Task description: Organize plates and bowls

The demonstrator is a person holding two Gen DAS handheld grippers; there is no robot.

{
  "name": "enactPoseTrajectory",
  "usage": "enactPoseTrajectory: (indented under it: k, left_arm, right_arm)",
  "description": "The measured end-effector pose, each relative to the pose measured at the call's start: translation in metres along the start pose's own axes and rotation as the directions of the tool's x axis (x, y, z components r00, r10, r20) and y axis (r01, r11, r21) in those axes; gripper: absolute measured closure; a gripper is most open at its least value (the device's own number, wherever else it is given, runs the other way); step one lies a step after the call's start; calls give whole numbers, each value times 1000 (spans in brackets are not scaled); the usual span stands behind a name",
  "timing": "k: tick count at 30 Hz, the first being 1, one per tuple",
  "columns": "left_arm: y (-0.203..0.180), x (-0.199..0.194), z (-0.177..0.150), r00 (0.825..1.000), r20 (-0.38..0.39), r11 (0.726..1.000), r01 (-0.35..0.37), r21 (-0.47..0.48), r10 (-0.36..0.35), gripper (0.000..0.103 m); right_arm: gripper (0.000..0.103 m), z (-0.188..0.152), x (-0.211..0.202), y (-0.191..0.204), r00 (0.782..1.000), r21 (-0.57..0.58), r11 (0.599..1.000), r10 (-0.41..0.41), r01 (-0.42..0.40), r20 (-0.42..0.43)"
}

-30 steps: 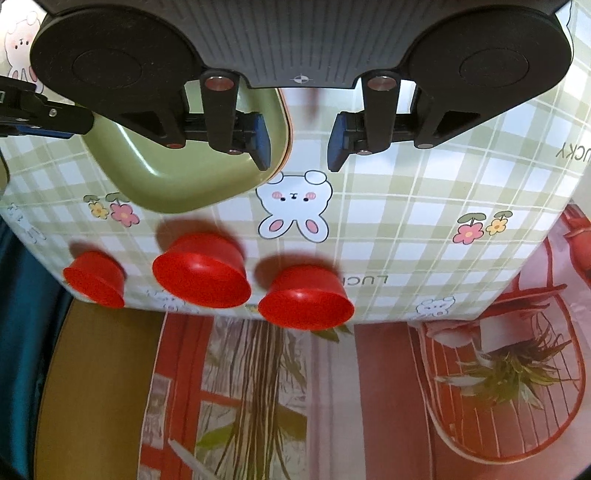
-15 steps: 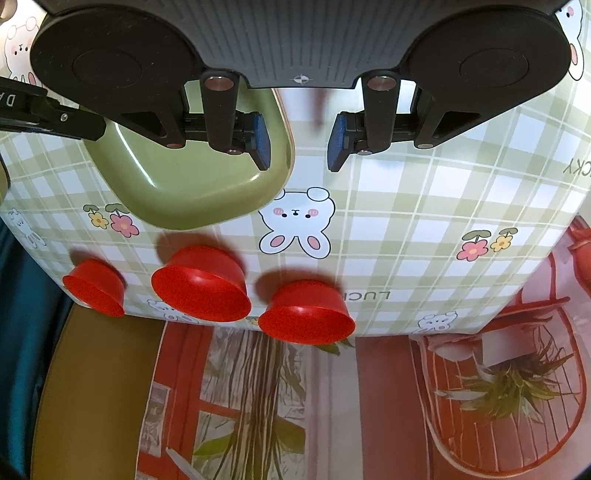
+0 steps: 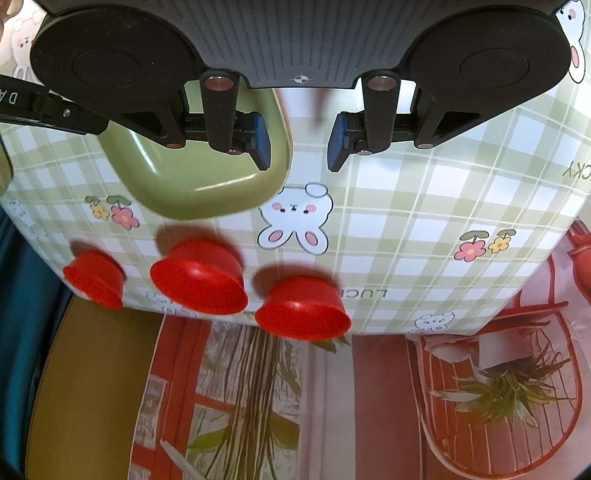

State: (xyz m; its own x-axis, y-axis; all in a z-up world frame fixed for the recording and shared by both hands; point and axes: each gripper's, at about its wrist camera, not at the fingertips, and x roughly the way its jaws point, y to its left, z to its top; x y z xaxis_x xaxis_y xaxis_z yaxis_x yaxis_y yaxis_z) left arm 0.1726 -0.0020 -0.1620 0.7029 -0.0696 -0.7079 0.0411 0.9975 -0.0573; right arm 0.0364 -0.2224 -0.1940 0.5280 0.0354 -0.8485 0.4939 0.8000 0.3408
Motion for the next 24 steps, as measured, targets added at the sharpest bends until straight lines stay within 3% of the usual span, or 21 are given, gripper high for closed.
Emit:
enactPoseTrajectory:
  k: [9,13,17,24]
  left_arm:
    - [-26,-20,19,996,85,999,21,26,-23,68]
    - [-46,-23,27,992,102,997,77,11,-78,68]
    - [-79,-26,33,986,121,992,109,58,-116,68]
    - [-137,-19,40,970,95,974,217,69,-223,67]
  right_arm:
    - [79,28,-38,-7,989,-48,998,-20,27,144]
    - [79,47,-57,-26,977,-59,995,-68,81,202]
    - [79,64,-74,-47,961,-58,989,-114,132,252]
    - [79,77,-106,-96,933,-59,977,-177,206,314]
